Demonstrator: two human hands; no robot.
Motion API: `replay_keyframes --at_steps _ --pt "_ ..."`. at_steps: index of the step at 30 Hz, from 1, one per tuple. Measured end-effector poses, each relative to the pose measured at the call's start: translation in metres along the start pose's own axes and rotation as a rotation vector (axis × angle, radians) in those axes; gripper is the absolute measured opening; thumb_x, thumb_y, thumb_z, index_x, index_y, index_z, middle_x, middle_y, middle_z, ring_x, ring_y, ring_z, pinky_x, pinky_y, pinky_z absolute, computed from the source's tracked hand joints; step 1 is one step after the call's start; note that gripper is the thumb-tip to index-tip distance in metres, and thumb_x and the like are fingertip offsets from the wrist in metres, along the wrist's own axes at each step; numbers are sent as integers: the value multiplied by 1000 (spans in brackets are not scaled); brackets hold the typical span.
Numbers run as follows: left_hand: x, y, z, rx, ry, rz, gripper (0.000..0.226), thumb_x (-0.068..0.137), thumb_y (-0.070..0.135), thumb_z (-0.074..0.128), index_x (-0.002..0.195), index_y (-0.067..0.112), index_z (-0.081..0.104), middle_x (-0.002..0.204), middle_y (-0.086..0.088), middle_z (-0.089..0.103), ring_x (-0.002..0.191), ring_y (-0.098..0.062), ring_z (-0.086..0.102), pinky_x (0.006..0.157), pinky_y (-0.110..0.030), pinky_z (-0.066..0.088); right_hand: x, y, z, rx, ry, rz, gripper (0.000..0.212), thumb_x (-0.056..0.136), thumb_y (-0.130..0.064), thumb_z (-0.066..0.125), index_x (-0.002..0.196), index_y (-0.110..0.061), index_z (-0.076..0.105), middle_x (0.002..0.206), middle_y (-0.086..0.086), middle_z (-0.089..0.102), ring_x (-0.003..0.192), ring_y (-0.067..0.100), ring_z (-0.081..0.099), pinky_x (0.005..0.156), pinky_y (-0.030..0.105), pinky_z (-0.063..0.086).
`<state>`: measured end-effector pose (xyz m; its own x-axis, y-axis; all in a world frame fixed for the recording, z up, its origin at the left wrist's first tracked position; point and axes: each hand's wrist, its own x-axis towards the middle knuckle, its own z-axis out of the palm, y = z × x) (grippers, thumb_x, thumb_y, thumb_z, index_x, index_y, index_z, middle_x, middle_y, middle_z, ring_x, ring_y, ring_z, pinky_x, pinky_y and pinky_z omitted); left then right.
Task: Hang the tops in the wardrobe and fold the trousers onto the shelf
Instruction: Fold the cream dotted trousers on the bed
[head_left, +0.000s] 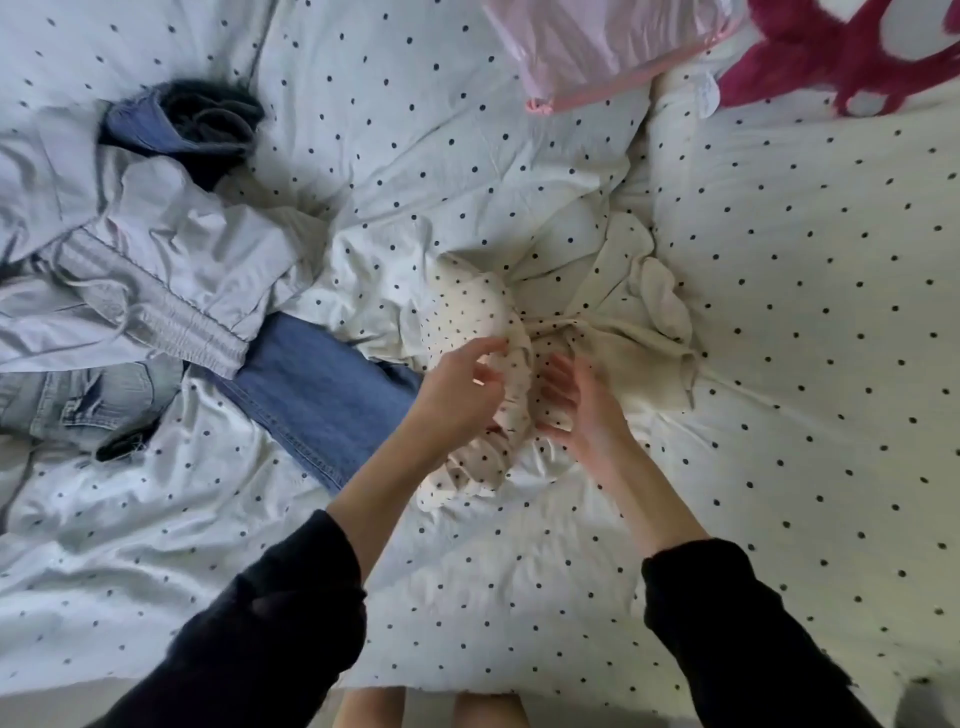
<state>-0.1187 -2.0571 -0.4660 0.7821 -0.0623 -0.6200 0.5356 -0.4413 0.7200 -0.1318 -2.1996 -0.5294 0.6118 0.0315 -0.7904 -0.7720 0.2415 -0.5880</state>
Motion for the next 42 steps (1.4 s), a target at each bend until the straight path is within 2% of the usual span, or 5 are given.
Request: replay_keyframes --at_steps 20,27,31,34,42 --pt "66 -78 21 -112 -19 -330 34 87 27 66 115 12 55 100 0 61 76 -4 53 58 -19 39 15 49 -13 -1225 128 -475 50 99 -28 41 147 -21 29 157 3 17 144 23 14 116 36 18" --pt "56 -59 -1 -184 21 -293 31 84 9 68 111 10 53 85 0 59 72 -9 58 52 -14 44 13 30 0 -808 -3 -330 47 102 -20 34 148 -21 26 153 -7 27 140 7 21 116 28 18" --pt "44 -53 -37 -132 141 -281 48 84 8 66 127 7 47 101 -8 61 80 -17 61 69 -28 52 8 18 24 -578 -111 -212 41 102 -21 33 143 -24 37 79 -18 61 65 0 53 62 14 43" --pt "41 -41 -45 61 241 -234 51 83 14 64 129 8 45 107 -14 61 84 -23 62 78 -37 55 10 14 36 -438 -90 -142 39 103 -30 33 133 -14 52 111 29 61 101 44 58 91 46 49" --pt "30 -4 49 276 -341 175 40 97 22 48 137 17 45 132 -1 55 117 -17 54 101 -31 43 -4 22 -44 34 265 -22 40 98 -42 37 109 -16 67 101 10 70 98 20 66 84 36 53"
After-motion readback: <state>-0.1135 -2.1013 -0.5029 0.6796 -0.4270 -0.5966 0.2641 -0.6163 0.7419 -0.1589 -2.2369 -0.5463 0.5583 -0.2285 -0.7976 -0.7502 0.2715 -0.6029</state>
